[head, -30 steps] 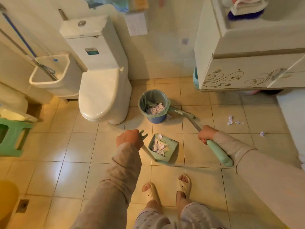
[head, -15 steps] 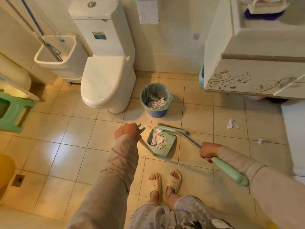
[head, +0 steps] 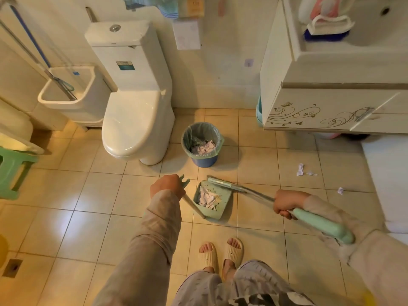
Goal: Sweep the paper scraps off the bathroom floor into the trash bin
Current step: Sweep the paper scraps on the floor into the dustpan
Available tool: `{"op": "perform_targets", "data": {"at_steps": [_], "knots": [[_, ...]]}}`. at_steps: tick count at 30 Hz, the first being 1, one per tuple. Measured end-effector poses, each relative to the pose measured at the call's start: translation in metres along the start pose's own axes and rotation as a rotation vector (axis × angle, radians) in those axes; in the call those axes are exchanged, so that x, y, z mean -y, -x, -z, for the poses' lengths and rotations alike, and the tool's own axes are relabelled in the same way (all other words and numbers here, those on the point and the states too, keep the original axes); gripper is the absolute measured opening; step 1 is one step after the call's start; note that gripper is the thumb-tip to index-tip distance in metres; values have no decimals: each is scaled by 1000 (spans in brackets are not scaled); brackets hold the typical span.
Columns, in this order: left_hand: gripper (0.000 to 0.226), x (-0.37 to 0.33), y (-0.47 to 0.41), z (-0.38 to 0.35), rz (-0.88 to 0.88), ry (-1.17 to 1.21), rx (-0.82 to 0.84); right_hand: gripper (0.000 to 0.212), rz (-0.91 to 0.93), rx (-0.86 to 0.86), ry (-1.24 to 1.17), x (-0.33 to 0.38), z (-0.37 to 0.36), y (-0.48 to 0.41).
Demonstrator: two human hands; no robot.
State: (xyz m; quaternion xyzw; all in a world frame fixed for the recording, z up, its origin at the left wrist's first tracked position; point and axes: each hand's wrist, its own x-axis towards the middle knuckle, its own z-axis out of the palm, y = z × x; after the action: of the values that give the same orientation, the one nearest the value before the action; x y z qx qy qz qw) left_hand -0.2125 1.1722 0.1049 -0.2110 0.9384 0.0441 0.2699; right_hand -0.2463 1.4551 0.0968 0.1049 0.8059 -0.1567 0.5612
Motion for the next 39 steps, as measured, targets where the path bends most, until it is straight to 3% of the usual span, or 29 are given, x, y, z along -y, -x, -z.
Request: {"op": "perform_targets", "data": {"at_steps": [3, 7, 11, 16, 19, 23, 30, 39], "knots": [[28, 1, 2, -2, -15, -5, 6, 12, 2, -38, 8, 15, -22, -3], [28, 6, -1, -4, -35, -1, 5, 39, 45, -35, 121, 19, -57, -9], [30, 6, -7, 1, -66, -35, 2, 16, -3, 18, 134, 5, -93, 1], [31, 0, -5, 3, -116, -85, -23, 14, -67, 43, -226, -9, -111, 6], [31, -8, 2, -1, -176, -117, -44, 9, -45, 20, -280, 2, -122, 5], [28, -14, 8, -9, -266, -190, -63, 26, -51, -38, -369, 6, -131, 8], [23, -37, 14, -10, -540, -437, -164, 23, -106, -82, -864, -66, -140, 45], [26, -89, 22, 5, -750, -480, -163, 26, -191, -212, -951, -109, -128, 66]]}}
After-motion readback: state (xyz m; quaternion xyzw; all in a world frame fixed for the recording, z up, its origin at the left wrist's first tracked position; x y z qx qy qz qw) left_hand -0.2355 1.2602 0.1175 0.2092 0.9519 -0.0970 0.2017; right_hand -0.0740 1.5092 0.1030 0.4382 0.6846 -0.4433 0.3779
